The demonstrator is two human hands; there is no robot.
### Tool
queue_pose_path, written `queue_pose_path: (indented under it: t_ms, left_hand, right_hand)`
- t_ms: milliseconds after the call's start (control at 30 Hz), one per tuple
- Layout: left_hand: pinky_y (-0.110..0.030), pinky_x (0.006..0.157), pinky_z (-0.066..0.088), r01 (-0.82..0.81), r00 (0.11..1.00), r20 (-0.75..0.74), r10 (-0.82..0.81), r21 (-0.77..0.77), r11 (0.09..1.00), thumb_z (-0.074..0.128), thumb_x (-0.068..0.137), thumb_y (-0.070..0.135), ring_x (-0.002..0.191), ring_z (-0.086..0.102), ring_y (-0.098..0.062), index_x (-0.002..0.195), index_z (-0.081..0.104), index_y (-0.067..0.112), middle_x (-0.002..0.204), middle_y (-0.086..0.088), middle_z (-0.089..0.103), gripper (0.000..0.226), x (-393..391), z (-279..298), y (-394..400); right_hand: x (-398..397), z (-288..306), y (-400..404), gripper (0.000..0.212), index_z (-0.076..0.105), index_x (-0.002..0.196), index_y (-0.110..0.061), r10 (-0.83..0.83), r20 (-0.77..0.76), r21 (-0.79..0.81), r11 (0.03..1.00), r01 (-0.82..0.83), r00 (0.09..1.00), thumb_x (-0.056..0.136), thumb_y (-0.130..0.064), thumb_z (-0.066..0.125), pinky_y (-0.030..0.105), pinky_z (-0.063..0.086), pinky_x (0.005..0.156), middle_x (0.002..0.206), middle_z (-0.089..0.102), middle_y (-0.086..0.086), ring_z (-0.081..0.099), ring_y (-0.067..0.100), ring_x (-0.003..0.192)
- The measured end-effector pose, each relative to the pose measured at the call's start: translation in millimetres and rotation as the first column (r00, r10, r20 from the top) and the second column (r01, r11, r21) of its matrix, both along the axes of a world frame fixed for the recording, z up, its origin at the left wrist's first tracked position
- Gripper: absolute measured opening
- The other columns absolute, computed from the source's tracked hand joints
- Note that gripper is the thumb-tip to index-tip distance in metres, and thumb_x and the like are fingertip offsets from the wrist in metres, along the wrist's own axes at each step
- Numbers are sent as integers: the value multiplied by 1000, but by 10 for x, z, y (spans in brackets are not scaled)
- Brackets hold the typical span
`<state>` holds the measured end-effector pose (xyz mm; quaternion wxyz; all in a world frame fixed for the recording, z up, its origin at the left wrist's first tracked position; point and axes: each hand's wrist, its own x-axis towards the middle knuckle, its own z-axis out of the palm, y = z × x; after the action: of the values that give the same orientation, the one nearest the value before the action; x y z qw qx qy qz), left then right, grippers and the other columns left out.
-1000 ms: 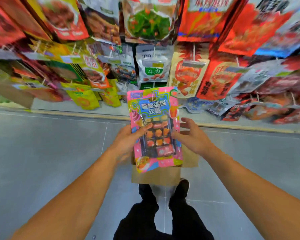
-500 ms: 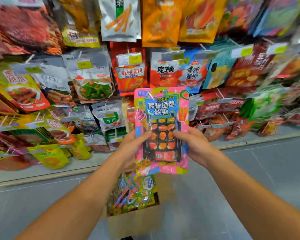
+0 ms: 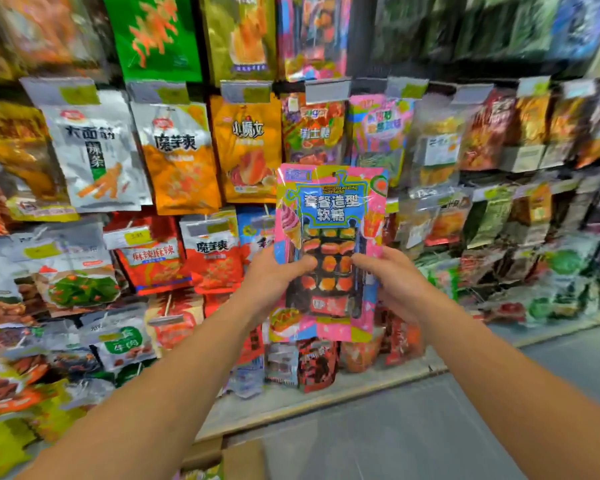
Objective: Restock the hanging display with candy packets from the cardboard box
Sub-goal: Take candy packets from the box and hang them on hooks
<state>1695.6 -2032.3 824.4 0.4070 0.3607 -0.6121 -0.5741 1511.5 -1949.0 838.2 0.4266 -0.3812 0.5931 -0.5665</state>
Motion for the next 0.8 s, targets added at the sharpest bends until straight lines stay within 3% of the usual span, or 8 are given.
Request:
queue_pose_path:
  t_ms: [133,300,400,533,600,667,800]
  left_hand:
    - [-50,67,54,-82,997,-14,81,-76,994,81,74,20,68,62,-24,75,68,17,70,-3,67,14,-363,503,-384]
    - [-40,65,55,-154,987,-82,140,-210,966,78,78,10,69,64,-24,77,70,15,71,-3,70,10,-613,1122,-1008]
    - [-46,72,55,-190,980,-108,167,-247,950,80,75,11,70,64,-23,77,70,14,71,-1,70,11,-696,1431,-1391]
    - [-49,69,54,-193,980,-105,168,-318,928,83,70,21,72,63,-23,85,70,9,80,-13,70,23,-862,1864,-1829]
    - [-44,67,53,-213,974,-142,174,-339,916,79,76,13,70,62,-23,84,70,9,79,-11,68,13,-953,2001,-1971]
    - [-38,64,51,-228,970,-160,183,-332,915,78,77,9,70,61,-23,83,68,7,79,-12,67,11,-1027,2089,-2116]
    - [-39,65,52,-239,971,-77,227,-390,889,83,64,29,65,64,-20,70,67,13,68,-3,69,24,-1105,2291,-2352]
  right_hand:
    - [-521,523,-365,11,68,100,-18,0,-101,-44,999,-4,995,90,-21,67,38,52,82,109,72,8,67,25,95]
    - [-1057,1293,-938,6,65,96,-22,-110,-215,-178,981,72,970,91,-24,68,42,55,87,104,71,7,69,23,93]
    - [-1246,1719,-1280,5,63,94,-21,-138,-275,-255,965,66,952,91,-21,67,37,53,77,99,67,7,64,18,83]
    - [-1404,2256,-1673,16,60,106,-19,-204,-395,-350,935,58,896,92,-22,66,33,51,73,98,64,3,62,15,78]
    - [-1427,2449,-1795,26,58,116,-16,-227,-445,-379,924,48,866,92,-22,65,28,51,68,99,64,2,63,13,78]
    - [-1451,2626,-1954,31,56,120,-15,-235,-458,-402,915,36,857,91,-23,65,31,53,74,105,64,2,64,15,84]
    - [-1478,3015,-2312,44,56,118,-18,-245,-481,-465,885,-9,842,82,-35,75,37,53,90,119,63,1,64,19,103]
